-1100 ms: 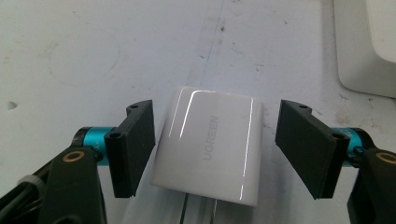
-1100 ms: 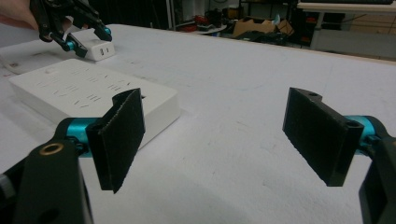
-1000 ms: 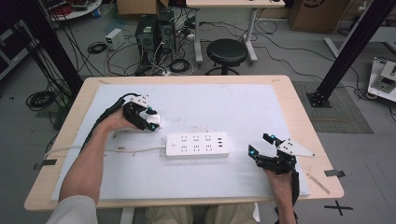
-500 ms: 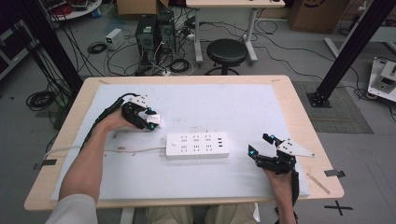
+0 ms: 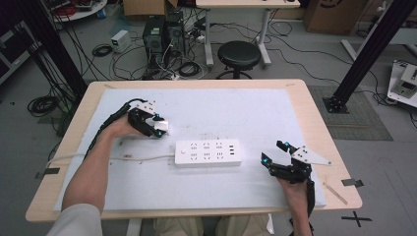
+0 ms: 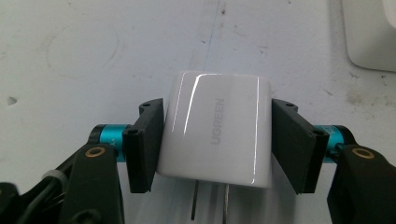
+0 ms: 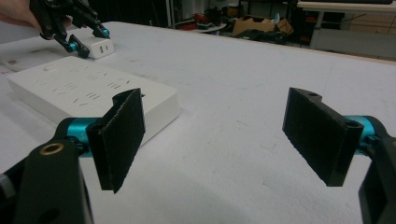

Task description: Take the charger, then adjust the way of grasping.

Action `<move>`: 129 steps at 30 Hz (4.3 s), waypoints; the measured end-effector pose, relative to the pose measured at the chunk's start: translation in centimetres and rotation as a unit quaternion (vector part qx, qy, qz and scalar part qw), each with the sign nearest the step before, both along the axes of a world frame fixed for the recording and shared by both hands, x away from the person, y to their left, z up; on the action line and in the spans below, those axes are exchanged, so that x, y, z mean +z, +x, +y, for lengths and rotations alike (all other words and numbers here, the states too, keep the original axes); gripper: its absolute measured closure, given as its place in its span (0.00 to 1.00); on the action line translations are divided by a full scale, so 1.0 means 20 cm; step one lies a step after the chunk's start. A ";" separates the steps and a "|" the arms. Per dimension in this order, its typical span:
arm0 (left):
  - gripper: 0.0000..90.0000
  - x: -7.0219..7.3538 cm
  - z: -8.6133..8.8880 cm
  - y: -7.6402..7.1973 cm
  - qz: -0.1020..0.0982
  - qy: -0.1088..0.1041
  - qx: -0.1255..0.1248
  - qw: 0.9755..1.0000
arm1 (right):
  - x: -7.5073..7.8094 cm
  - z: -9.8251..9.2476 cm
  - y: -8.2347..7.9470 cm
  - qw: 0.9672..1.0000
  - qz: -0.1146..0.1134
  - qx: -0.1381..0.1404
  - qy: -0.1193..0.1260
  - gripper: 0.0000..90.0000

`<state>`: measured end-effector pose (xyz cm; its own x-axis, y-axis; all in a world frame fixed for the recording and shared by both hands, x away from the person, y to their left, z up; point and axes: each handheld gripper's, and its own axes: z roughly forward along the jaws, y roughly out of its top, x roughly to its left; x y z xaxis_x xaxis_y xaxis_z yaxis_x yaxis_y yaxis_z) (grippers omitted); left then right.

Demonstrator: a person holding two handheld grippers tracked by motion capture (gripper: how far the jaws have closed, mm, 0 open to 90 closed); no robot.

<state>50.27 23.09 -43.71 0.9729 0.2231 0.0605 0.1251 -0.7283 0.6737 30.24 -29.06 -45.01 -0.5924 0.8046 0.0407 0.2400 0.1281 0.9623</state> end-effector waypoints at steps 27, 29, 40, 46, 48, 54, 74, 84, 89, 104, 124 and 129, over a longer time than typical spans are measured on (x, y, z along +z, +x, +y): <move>0.47 0.10 0.01 -0.06 -0.013 -0.007 0.042 0.999 | 0.00 0.00 0.00 1.000 0.001 -0.001 0.002 0.24; 0.47 0.16 0.01 -0.11 -0.029 -0.017 0.045 0.998 | 0.00 0.00 0.00 1.000 0.002 -0.001 0.003 0.24; 0.47 0.31 -0.02 -0.24 -0.059 -0.021 0.079 0.995 | 0.00 0.00 0.00 1.000 0.003 -0.003 0.001 0.24; 0.47 0.42 -0.05 -0.35 -0.064 -0.049 0.118 0.990 | 0.00 0.01 0.00 1.000 0.002 -0.008 -0.008 0.24; 0.47 0.44 -0.06 -0.37 -0.065 -0.056 0.122 0.989 | 0.00 0.01 0.00 1.000 0.002 -0.009 -0.008 0.24; 0.47 0.48 -0.12 -0.51 -0.077 -0.073 0.137 0.985 | 0.00 0.01 0.00 1.000 0.009 -0.015 -0.007 0.24; 0.47 0.53 -0.31 -0.81 -0.140 -0.094 0.147 0.975 | 0.01 0.01 0.02 1.000 0.019 -0.019 -0.009 0.24; 0.47 0.51 -0.40 -0.93 -0.178 -0.095 0.142 0.969 | 0.01 0.01 0.02 1.000 0.016 -0.020 -0.003 0.24; 0.47 0.50 -0.45 -0.99 -0.200 -0.097 0.143 0.964 | 0.01 -0.01 0.03 0.999 0.029 -0.014 0.022 0.24; 0.47 0.45 -0.57 -1.04 -0.248 -0.096 0.141 0.954 | 0.19 0.06 0.02 0.997 0.011 0.041 0.071 0.24; 0.47 0.39 -0.75 -1.09 -0.346 -0.060 0.111 0.930 | 0.36 0.21 0.12 0.979 0.087 0.165 0.086 0.24; 0.47 0.37 -0.80 -1.12 -0.395 -0.048 0.096 0.913 | 0.38 0.26 0.14 0.969 0.107 0.200 0.097 0.24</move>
